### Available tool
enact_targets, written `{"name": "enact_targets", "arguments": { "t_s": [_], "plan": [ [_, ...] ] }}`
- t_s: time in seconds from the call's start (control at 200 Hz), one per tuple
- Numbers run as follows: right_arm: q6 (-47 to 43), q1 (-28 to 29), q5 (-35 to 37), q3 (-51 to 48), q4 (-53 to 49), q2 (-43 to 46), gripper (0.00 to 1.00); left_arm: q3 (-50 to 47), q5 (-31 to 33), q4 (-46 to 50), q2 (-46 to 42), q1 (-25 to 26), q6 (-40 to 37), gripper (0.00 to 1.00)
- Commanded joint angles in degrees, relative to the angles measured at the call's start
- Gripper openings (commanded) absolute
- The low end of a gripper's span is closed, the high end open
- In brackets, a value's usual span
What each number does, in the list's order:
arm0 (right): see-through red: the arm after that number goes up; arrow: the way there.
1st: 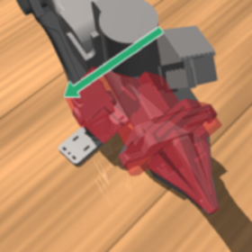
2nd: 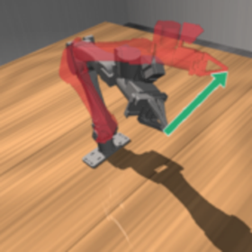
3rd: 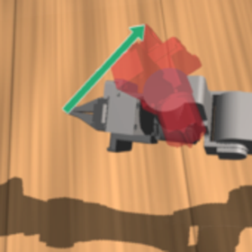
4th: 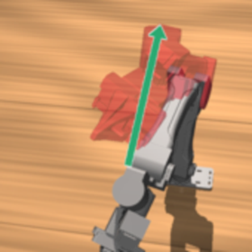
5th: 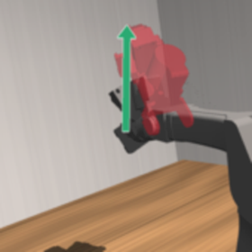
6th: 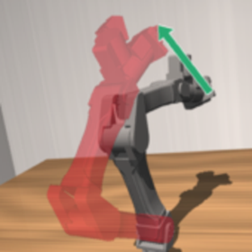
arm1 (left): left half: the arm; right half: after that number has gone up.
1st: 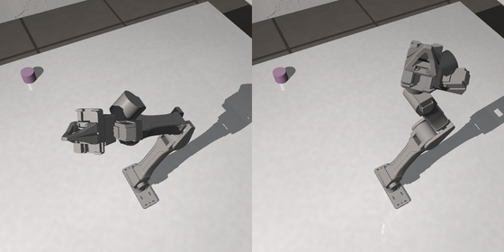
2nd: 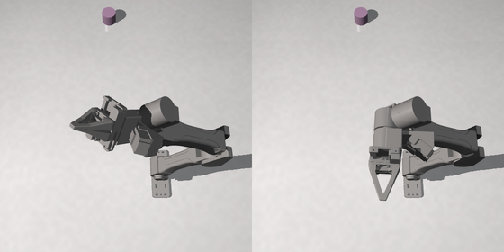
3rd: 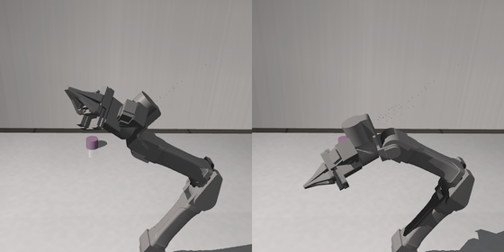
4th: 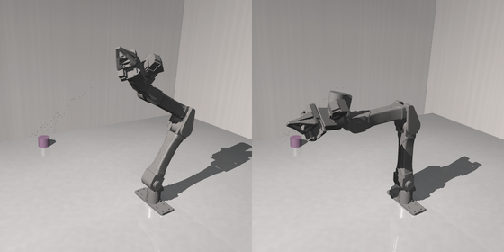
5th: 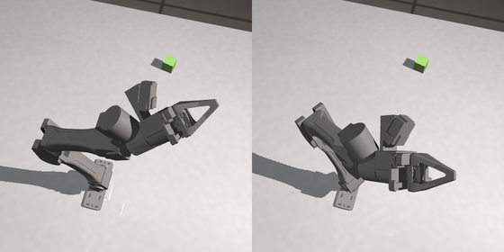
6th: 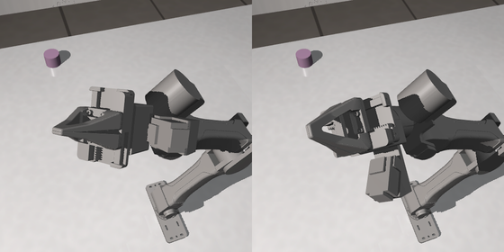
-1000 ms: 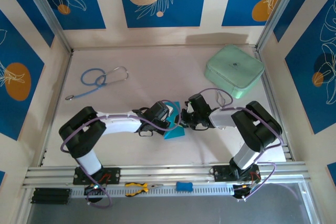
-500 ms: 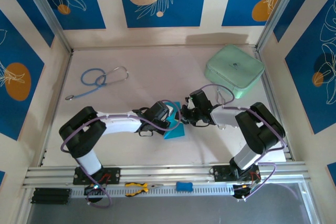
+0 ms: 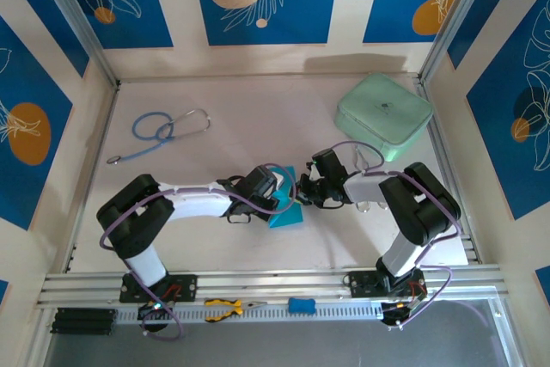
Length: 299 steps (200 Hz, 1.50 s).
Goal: Fold a paper plane with a square sheet of paper (pick it up from the middle)
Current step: Fold the paper at the center of the table.
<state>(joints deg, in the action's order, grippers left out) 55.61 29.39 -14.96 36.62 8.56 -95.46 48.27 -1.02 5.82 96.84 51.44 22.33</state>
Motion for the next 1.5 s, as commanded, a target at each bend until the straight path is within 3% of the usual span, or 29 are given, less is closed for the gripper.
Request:
{"name": "enact_targets", "arguments": {
  "t_s": [0.0,0.33,0.625,0.825,1.02,1.115,1.21,1.31,1.49],
  "plan": [
    [0.2,-1.2,1.1,-1.7,-1.6,0.8,0.01,-0.4,-0.8,3.0,1.1,-0.6,-1.0,0.09],
    [-2.5,-0.5,-3.5,-1.5,-1.1,7.9,0.03,-0.5,-0.9,3.0,0.9,-0.6,-1.0,0.09],
    [-0.4,3.8,-2.1,-0.9,-0.3,2.7,0.02,-0.4,-0.9,3.1,1.0,-0.6,-1.1,0.09],
    [-0.5,3.4,1.0,-2.4,-1.9,0.2,0.00,-0.2,-0.9,3.2,0.7,-0.6,-0.8,0.09],
    [0.0,3.4,1.8,-5.6,0.0,-0.6,0.00,1.4,0.0,5.0,-3.0,-0.6,3.5,0.21],
    [-0.2,3.4,1.6,-5.3,0.2,-0.7,0.00,2.6,2.5,8.5,-5.6,-0.6,6.4,0.34],
    [-0.3,3.4,1.8,-5.2,-0.1,-0.6,0.00,2.3,3.8,10.6,-9.2,-0.6,7.8,0.38],
    [-0.2,3.4,1.9,-5.2,-0.2,-0.6,0.00,0.9,1.8,10.2,-12.9,-0.6,10.0,0.33],
    [-0.3,3.3,2.2,-5.1,-0.9,-0.3,0.00,-1.9,-11.3,1.6,-14.4,-0.5,13.8,0.14]
  ]
}}
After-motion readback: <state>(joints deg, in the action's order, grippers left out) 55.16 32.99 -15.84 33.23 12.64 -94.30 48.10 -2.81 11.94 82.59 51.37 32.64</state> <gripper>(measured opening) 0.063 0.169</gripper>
